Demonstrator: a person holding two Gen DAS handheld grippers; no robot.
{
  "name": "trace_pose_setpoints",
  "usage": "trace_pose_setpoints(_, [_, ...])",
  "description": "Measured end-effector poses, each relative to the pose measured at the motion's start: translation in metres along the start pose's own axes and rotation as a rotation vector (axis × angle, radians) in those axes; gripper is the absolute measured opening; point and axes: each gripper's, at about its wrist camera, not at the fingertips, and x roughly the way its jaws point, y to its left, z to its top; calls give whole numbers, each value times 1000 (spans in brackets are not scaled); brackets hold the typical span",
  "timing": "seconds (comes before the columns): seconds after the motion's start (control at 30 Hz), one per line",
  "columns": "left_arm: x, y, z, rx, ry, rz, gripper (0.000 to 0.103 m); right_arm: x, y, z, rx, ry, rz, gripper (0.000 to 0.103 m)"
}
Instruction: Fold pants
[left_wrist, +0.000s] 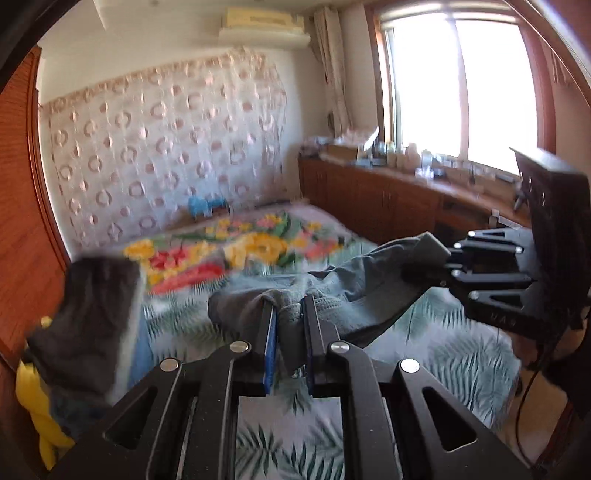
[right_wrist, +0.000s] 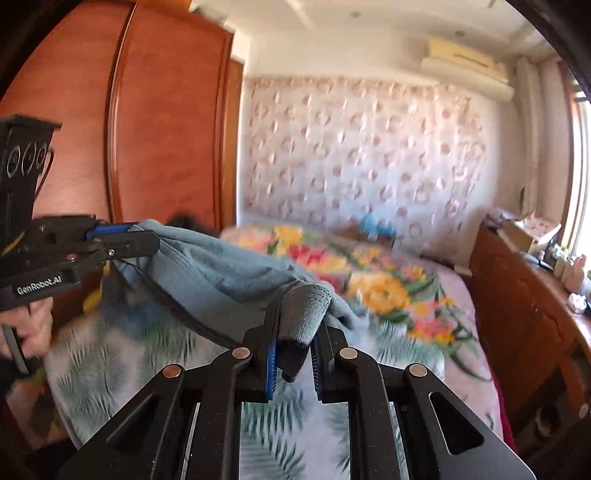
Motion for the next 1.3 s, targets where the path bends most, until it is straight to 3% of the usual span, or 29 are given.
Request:
trace_pose_setpoints(0.13, [12, 1, -48, -75, 99, -35, 13, 19, 12, -43, 40, 113, 66, 15])
trace_pose_setpoints(0.37, [-1, -17, -95, -158, 156, -81, 13, 25, 11, -85, 158, 181, 126, 15])
trace_pose_setpoints(0.83, [6, -26, -118, -174, 206, -88, 14, 12, 22, -126, 202, 253, 91, 15])
trace_pose_setpoints(1.03, [7, -23, -126, -194, 213, -93, 16, 11, 21, -134, 264, 235, 92, 15])
trace_pose_setpoints(1.23, [9, -17, -128, -237, 219, -86, 28, 9, 23, -142, 278, 221, 87, 16])
trace_pose_setpoints(1.3, [8, -15, -127, -242, 217, -79, 42, 11, 24, -143, 272, 221, 80, 16])
